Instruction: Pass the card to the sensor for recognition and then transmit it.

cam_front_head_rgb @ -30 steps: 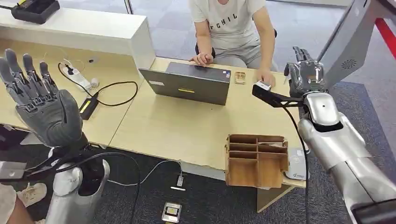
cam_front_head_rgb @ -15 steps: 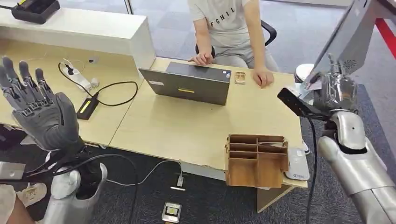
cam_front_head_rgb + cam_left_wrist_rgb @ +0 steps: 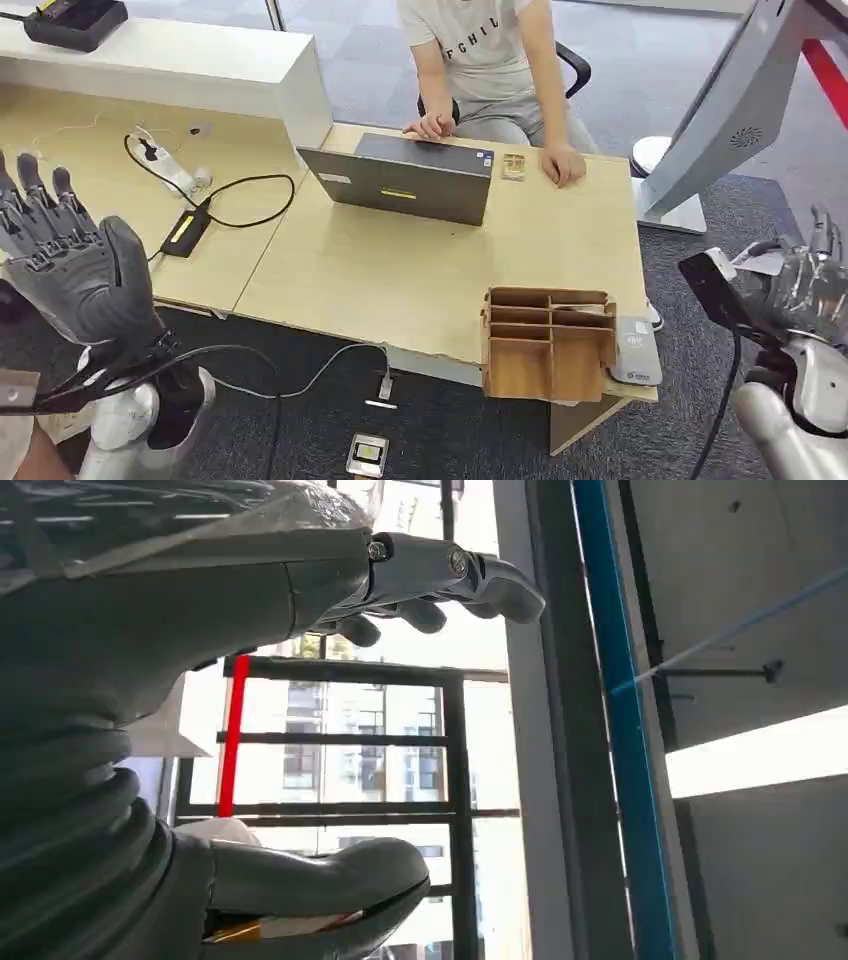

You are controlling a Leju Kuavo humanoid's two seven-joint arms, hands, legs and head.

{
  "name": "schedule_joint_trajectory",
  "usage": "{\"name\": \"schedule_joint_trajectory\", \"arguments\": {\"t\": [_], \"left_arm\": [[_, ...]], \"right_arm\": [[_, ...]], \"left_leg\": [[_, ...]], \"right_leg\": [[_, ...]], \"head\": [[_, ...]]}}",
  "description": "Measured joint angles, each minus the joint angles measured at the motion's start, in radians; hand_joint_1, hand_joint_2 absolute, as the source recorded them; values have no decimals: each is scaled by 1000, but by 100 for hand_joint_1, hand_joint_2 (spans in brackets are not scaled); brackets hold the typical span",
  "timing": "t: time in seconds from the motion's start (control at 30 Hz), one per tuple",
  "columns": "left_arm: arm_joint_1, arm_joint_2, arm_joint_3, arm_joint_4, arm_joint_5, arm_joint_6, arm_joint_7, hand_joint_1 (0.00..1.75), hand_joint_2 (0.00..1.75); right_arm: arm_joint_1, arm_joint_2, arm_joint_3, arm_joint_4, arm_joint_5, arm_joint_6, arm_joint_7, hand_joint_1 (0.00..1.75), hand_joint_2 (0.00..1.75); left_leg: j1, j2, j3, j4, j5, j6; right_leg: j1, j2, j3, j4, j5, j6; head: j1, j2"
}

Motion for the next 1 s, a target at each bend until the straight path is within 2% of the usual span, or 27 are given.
{"name": "schedule_joint_trajectory", "arguments": {"t": [0.47,1.0], "left_arm": [[39,11,-2,-36,-18,29,8,0,175],[48,13,2,-70,-58,29,19,0,175]], "right_arm": [[118,29,-25,-11,-40,-14,-46,175,175],[132,107,-8,134,-116,-11,-95,175,175]], "left_leg": [[0,0,0,0,0,0],[0,0,0,-1,0,0]], "right_leg": [[0,0,0,0,0,0],[0,0,0,0,0,0]], "head": [[0,0],[0,0]]}}
